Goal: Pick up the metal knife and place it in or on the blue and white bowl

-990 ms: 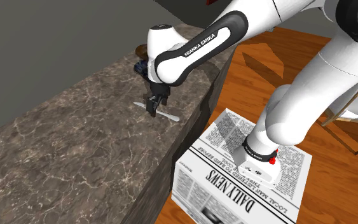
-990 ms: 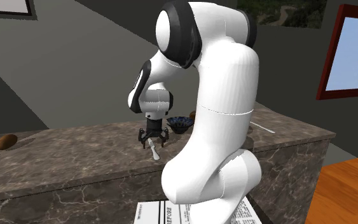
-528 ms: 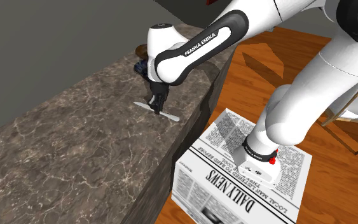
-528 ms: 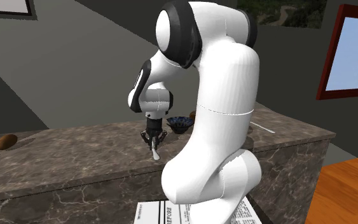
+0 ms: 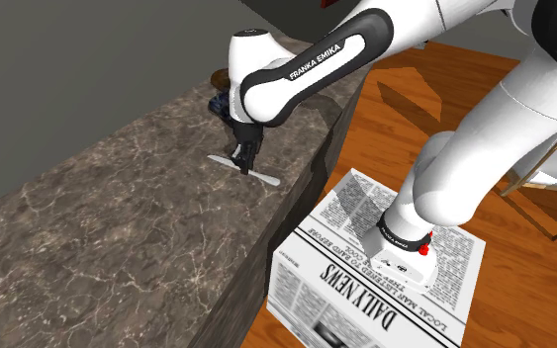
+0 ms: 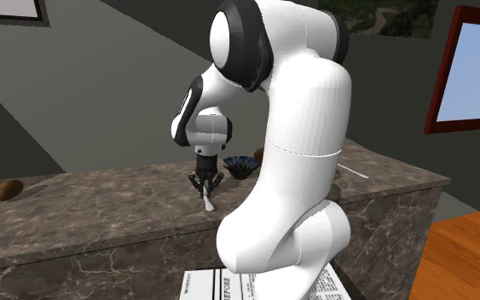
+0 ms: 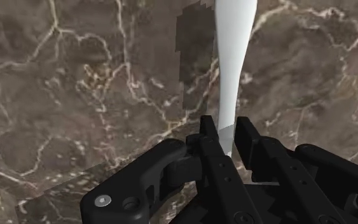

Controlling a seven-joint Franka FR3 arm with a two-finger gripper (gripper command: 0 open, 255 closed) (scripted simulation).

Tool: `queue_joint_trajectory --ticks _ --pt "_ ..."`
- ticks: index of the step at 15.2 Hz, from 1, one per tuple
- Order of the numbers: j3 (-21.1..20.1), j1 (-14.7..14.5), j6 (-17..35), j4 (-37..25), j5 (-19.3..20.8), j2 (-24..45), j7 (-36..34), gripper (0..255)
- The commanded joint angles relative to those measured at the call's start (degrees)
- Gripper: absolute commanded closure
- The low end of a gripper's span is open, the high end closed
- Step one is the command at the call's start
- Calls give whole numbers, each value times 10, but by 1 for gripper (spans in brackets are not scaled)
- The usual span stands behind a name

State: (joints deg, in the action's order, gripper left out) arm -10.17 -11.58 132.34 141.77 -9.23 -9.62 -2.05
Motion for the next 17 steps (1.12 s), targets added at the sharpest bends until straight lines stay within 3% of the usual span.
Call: queue_joint_trajectory --ticks 1,17 --pt "1 0 -16 -6 0 -10 -1 255" --pt "8 2 -149 -79 4 -70 -9 255"
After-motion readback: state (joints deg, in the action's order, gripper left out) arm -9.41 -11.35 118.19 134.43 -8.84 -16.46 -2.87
